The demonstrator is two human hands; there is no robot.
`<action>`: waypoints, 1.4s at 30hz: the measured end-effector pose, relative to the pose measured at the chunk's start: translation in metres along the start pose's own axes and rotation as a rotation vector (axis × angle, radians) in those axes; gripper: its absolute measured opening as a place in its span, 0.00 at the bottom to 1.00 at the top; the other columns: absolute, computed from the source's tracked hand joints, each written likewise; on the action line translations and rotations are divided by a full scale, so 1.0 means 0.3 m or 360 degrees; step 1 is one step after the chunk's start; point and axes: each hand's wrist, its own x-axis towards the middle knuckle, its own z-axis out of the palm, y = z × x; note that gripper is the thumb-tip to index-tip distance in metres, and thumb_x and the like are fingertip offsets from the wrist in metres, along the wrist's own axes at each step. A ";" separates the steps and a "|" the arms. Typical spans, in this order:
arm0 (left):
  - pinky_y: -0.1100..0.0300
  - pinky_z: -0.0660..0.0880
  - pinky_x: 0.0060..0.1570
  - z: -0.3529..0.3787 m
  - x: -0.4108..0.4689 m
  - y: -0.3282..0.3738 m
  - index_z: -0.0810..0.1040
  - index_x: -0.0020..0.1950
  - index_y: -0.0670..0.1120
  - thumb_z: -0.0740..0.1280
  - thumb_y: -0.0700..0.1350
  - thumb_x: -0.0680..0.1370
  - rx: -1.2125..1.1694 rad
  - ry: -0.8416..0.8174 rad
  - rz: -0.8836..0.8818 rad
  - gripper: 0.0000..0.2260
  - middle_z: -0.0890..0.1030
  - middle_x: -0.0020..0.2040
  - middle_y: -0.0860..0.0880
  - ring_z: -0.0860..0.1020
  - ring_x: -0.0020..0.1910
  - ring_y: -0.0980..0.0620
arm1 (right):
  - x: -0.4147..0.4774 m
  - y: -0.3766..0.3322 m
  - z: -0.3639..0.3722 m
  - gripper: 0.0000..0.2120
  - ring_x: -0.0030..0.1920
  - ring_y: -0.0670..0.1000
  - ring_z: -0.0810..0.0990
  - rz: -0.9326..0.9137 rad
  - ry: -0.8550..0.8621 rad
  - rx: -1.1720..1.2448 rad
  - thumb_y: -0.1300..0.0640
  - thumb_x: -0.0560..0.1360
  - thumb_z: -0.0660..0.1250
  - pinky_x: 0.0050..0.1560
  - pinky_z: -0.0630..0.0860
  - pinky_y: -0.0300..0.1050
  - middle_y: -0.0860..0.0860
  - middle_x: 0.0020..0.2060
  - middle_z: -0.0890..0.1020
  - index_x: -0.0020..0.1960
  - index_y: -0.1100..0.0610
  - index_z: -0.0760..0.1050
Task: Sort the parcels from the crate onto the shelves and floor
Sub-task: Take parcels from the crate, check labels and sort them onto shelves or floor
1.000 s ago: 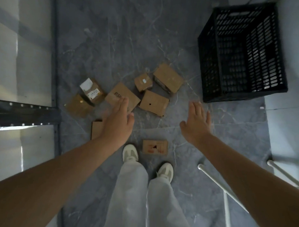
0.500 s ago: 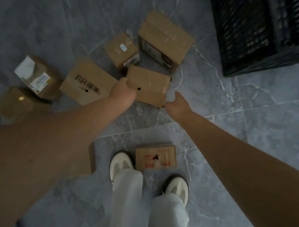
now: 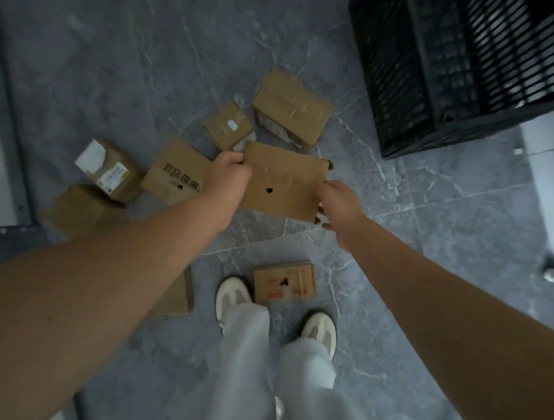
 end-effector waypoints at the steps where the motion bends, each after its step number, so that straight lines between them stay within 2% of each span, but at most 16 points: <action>1: 0.54 0.71 0.55 -0.031 -0.067 0.056 0.74 0.65 0.50 0.61 0.38 0.77 -0.0080 0.0005 -0.0041 0.17 0.77 0.56 0.49 0.75 0.53 0.51 | -0.075 -0.053 -0.022 0.07 0.58 0.59 0.78 -0.0020 0.0023 0.0043 0.54 0.81 0.56 0.58 0.77 0.55 0.57 0.55 0.78 0.48 0.52 0.72; 2: 0.53 0.71 0.58 -0.066 -0.129 0.121 0.75 0.61 0.50 0.61 0.39 0.77 -0.0163 0.0011 -0.0063 0.15 0.77 0.56 0.48 0.75 0.55 0.49 | -0.149 -0.116 -0.049 0.10 0.56 0.60 0.79 -0.0045 0.0050 0.0080 0.50 0.82 0.55 0.60 0.77 0.58 0.58 0.55 0.79 0.46 0.51 0.72; 4: 0.55 0.72 0.48 -0.146 -0.257 0.270 0.74 0.49 0.49 0.60 0.38 0.77 -0.0334 0.0033 -0.0032 0.07 0.76 0.47 0.45 0.75 0.46 0.49 | -0.316 -0.263 -0.112 0.14 0.55 0.58 0.80 -0.0096 0.0095 0.0180 0.44 0.82 0.55 0.59 0.77 0.61 0.57 0.55 0.80 0.49 0.52 0.74; 5: 0.56 0.70 0.43 -0.193 -0.324 0.344 0.73 0.45 0.49 0.59 0.37 0.78 -0.0415 0.0040 0.0002 0.07 0.74 0.43 0.45 0.73 0.42 0.49 | -0.412 -0.347 -0.145 0.16 0.54 0.58 0.80 -0.0133 0.0098 0.0227 0.43 0.82 0.54 0.59 0.77 0.62 0.57 0.54 0.81 0.51 0.52 0.74; 7: 0.59 0.68 0.40 -0.299 -0.473 0.491 0.72 0.42 0.48 0.59 0.37 0.78 -0.0528 0.0068 0.0054 0.09 0.71 0.42 0.44 0.71 0.42 0.49 | -0.613 -0.511 -0.212 0.19 0.53 0.59 0.81 -0.0236 0.0099 0.0202 0.42 0.82 0.53 0.58 0.77 0.63 0.58 0.52 0.82 0.51 0.54 0.76; 10: 0.62 0.72 0.44 -0.451 -0.736 0.736 0.74 0.43 0.48 0.60 0.38 0.80 -0.0669 0.0146 0.0181 0.08 0.77 0.47 0.45 0.76 0.44 0.51 | -0.940 -0.744 -0.309 0.21 0.51 0.58 0.82 -0.0506 0.0029 0.0051 0.38 0.81 0.55 0.55 0.79 0.62 0.57 0.50 0.82 0.49 0.53 0.76; 14: 0.60 0.73 0.48 -0.649 -1.139 1.029 0.73 0.56 0.44 0.59 0.45 0.83 -0.0899 0.0345 0.0465 0.07 0.76 0.54 0.44 0.76 0.49 0.49 | -1.384 -1.028 -0.405 0.18 0.50 0.54 0.80 -0.0750 -0.0243 0.0045 0.42 0.81 0.60 0.45 0.83 0.55 0.54 0.53 0.79 0.56 0.57 0.75; 18: 0.56 0.75 0.53 -0.839 -1.483 1.115 0.75 0.50 0.49 0.65 0.56 0.79 -0.0895 0.0543 0.0758 0.11 0.79 0.54 0.46 0.78 0.56 0.48 | -1.734 -1.193 -0.427 0.16 0.53 0.57 0.82 -0.0971 -0.0442 -0.0012 0.47 0.78 0.66 0.45 0.83 0.58 0.57 0.54 0.81 0.53 0.60 0.75; 23: 0.54 0.79 0.53 -1.061 -1.797 1.104 0.76 0.64 0.45 0.72 0.55 0.74 -0.0990 0.0630 0.0934 0.22 0.81 0.58 0.45 0.81 0.56 0.48 | -2.058 -1.302 -0.350 0.24 0.50 0.59 0.83 -0.1285 -0.0435 -0.0124 0.45 0.75 0.70 0.47 0.82 0.62 0.63 0.52 0.81 0.53 0.68 0.77; 26: 0.55 0.78 0.56 -1.168 -1.944 1.068 0.78 0.61 0.47 0.71 0.49 0.76 -0.0990 0.0700 0.1065 0.15 0.83 0.53 0.48 0.82 0.54 0.51 | -2.181 -1.316 -0.278 0.27 0.50 0.62 0.83 -0.1410 -0.0469 -0.0127 0.44 0.75 0.69 0.44 0.82 0.63 0.65 0.48 0.81 0.47 0.71 0.75; 30: 0.59 0.78 0.56 -1.258 -2.091 0.974 0.79 0.58 0.50 0.70 0.45 0.77 -0.0954 0.0760 0.1136 0.10 0.83 0.51 0.52 0.82 0.51 0.56 | -2.327 -1.270 -0.183 0.20 0.45 0.57 0.83 -0.1586 -0.0522 -0.0332 0.46 0.78 0.66 0.39 0.84 0.57 0.60 0.43 0.79 0.42 0.63 0.72; 32: 0.63 0.79 0.53 -1.296 -2.146 0.906 0.80 0.58 0.51 0.71 0.45 0.76 -0.0959 0.0806 0.1161 0.11 0.83 0.53 0.52 0.83 0.49 0.59 | -2.387 -1.242 -0.128 0.19 0.44 0.55 0.82 -0.1695 -0.0463 -0.0488 0.44 0.78 0.65 0.40 0.83 0.56 0.58 0.44 0.79 0.45 0.62 0.71; 34: 0.60 0.78 0.57 -1.333 -2.205 0.828 0.81 0.59 0.52 0.73 0.48 0.74 -0.0965 0.0901 0.1180 0.14 0.82 0.57 0.53 0.82 0.54 0.58 | -2.442 -1.207 -0.057 0.19 0.45 0.52 0.80 -0.1801 -0.0451 -0.0567 0.43 0.77 0.66 0.45 0.81 0.55 0.56 0.47 0.78 0.50 0.60 0.69; 37: 0.65 0.78 0.54 -1.391 -2.306 0.676 0.82 0.62 0.49 0.75 0.43 0.73 -0.1018 0.1075 0.1232 0.18 0.82 0.57 0.54 0.81 0.55 0.59 | -2.559 -1.114 0.076 0.26 0.49 0.49 0.76 -0.1785 -0.0675 -0.0570 0.40 0.79 0.61 0.45 0.75 0.43 0.53 0.56 0.74 0.65 0.60 0.65; 39: 0.70 0.76 0.49 -1.433 -2.389 0.545 0.81 0.62 0.47 0.75 0.38 0.72 -0.1023 0.1173 0.1209 0.18 0.83 0.56 0.53 0.82 0.53 0.60 | -2.651 -1.024 0.181 0.28 0.58 0.53 0.76 -0.1698 -0.0855 -0.0659 0.37 0.80 0.56 0.55 0.73 0.46 0.52 0.59 0.72 0.71 0.55 0.62; 42: 0.58 0.78 0.56 -1.496 -2.517 0.289 0.82 0.61 0.47 0.76 0.38 0.71 -0.1136 0.1334 0.1067 0.18 0.84 0.56 0.49 0.82 0.57 0.50 | -2.783 -0.868 0.360 0.24 0.56 0.54 0.76 -0.1612 -0.1084 -0.0838 0.36 0.80 0.55 0.59 0.77 0.57 0.51 0.58 0.73 0.68 0.51 0.61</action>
